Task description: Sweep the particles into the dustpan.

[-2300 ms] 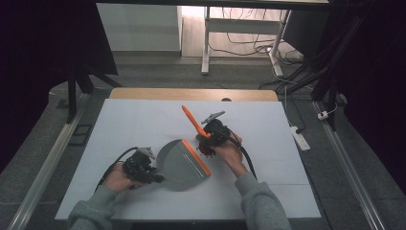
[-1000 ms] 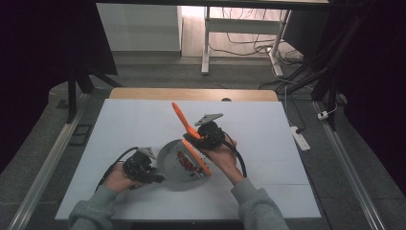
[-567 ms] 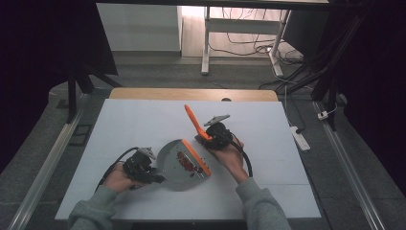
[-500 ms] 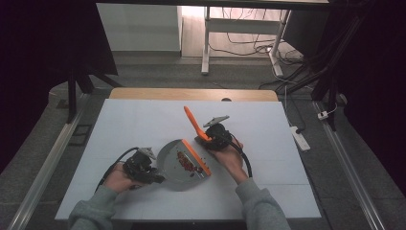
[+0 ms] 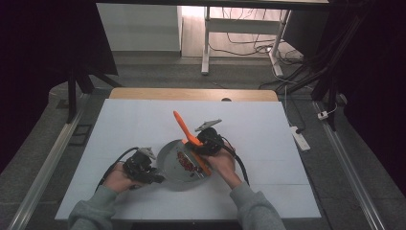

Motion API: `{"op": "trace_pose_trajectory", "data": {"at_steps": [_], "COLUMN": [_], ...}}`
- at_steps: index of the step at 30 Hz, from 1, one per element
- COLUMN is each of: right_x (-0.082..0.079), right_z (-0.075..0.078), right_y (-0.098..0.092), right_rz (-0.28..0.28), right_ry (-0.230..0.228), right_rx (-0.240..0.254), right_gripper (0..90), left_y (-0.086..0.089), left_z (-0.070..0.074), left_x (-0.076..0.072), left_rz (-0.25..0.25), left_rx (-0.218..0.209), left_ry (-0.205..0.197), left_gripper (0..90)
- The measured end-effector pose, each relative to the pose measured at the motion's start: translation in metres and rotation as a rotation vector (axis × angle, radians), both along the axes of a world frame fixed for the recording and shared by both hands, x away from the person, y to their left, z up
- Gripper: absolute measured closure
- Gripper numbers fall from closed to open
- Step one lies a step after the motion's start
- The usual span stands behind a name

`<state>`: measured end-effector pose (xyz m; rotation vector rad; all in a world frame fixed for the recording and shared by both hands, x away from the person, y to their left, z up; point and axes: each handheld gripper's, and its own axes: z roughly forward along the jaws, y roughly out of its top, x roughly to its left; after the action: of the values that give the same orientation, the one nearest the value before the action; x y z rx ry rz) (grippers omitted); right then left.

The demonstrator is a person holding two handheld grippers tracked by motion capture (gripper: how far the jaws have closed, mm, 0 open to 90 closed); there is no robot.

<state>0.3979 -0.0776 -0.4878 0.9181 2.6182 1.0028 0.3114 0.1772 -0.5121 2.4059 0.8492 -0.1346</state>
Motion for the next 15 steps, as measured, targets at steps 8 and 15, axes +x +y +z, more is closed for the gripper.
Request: {"op": "trace_pose_trajectory", "data": {"at_steps": [8, 15], "right_x": [-0.016, -0.014], "right_z": [0.01, 0.024], "right_y": [0.021, 0.007], "right_rz": [0.091, 0.036], "right_ry": [0.011, -0.053], "right_rx": [0.094, 0.091], "right_gripper": [70.6, 70.6], "left_y": [0.0, 0.0], "left_z": [0.0, 0.0], "left_x": [0.0, 0.0], "left_rz": [0.001, 0.001], "left_rx": [0.001, 0.0], "left_ry": [0.0, 0.0], "left_gripper": [61.8, 61.8]}}
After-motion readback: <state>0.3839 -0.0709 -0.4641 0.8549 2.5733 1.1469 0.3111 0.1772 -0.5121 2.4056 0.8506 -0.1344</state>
